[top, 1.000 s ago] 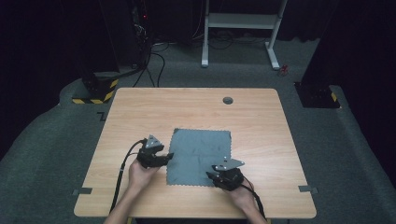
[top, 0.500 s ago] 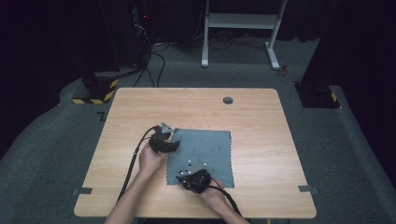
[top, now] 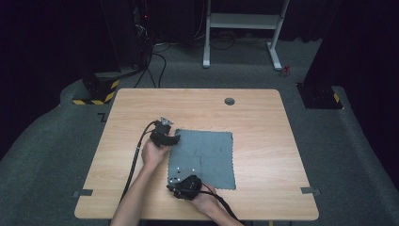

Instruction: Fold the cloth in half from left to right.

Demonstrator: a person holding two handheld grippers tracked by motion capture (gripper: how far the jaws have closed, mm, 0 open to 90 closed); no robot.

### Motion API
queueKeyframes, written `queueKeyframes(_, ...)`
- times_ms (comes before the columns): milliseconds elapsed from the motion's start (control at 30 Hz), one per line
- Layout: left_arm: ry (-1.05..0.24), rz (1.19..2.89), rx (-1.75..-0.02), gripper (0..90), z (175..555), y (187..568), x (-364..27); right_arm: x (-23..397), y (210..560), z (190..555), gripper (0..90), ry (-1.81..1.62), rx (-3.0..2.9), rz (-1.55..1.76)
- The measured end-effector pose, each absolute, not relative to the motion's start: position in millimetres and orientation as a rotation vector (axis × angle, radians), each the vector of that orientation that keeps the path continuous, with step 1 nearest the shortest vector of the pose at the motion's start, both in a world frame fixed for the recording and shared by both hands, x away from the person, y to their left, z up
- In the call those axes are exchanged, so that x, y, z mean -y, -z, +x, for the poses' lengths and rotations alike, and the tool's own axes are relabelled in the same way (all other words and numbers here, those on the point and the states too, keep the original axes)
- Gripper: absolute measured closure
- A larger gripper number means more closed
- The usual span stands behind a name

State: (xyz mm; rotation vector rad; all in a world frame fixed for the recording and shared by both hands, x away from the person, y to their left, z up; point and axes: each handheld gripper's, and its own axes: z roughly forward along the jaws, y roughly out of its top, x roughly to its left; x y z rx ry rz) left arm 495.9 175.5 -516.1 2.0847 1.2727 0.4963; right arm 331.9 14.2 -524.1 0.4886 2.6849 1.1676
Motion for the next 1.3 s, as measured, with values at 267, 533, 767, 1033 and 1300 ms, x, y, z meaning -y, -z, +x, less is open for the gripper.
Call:
queueKeyframes(267, -0.504, 2.027, -1.339, 43.3, 508, 517, -176, -22, 524, 330, 64.2, -1.144, -2.677, 0.489)
queueKeyframes(533, -0.538, 2.015, -1.311, 52.4, 508, 519, -169, -24, 523, 327, 76.7, -1.124, -2.657, 0.472)
queueKeyframes(767, -0.508, 2.038, -1.309, 64.4, 510, 516, -164, -27, 523, 324, 84.7, -1.095, -2.637, 0.470)
queueKeyframes(1033, -0.426, 2.034, -1.332, 87.8, 516, 513, -166, -27, 523, 325, 89.8, -1.081, -2.628, 0.464)
queueKeyframes(1300, -0.404, 1.997, -1.313, 89.8, 516, 506, -172, -23, 519, 323, 90.0, -1.105, -2.625, 0.467)
